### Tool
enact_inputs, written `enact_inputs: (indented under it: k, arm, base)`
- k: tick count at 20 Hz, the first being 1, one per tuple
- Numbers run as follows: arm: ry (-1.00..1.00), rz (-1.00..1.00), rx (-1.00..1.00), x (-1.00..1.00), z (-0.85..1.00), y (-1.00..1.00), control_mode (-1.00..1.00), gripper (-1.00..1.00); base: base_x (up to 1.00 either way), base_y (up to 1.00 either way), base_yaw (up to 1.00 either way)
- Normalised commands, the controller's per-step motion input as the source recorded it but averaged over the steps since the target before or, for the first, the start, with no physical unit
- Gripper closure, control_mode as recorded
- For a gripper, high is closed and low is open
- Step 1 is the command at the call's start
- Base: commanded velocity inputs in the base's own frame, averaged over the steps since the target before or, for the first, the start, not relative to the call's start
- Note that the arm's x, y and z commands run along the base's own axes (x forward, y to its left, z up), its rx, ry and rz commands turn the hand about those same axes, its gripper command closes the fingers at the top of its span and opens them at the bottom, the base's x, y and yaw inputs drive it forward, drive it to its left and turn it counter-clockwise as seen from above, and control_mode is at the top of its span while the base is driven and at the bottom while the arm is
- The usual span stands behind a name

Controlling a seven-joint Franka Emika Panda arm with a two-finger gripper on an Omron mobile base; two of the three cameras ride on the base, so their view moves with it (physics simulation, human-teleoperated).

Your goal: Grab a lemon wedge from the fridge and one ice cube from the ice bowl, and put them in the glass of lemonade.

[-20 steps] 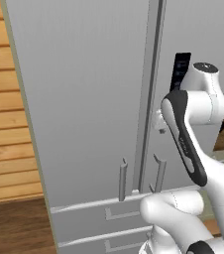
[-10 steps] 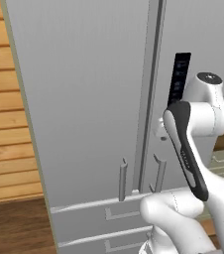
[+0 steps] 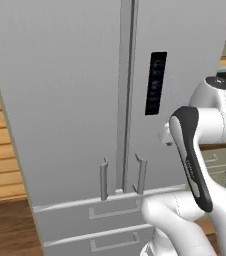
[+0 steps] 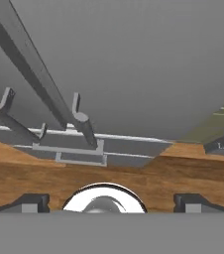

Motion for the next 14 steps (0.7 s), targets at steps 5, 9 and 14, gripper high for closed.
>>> enact_inputs:
  k: [5,9,14]
  arm:
    - [0.0,0.0,0.0,0.0,0.0,0.0,1.0,-1.0]
    - [0.0,0.0,0.0,0.0,0.0,0.0,1.0,-1.0]
    - [0.0,0.0,0.0,0.0,0.0,0.0,1.0,-1.0]
  base:
    - [0.01,-0.92,0.0]
    - [0.0,-0.99,0.0]
    - [0.15,-0.76,0.0]
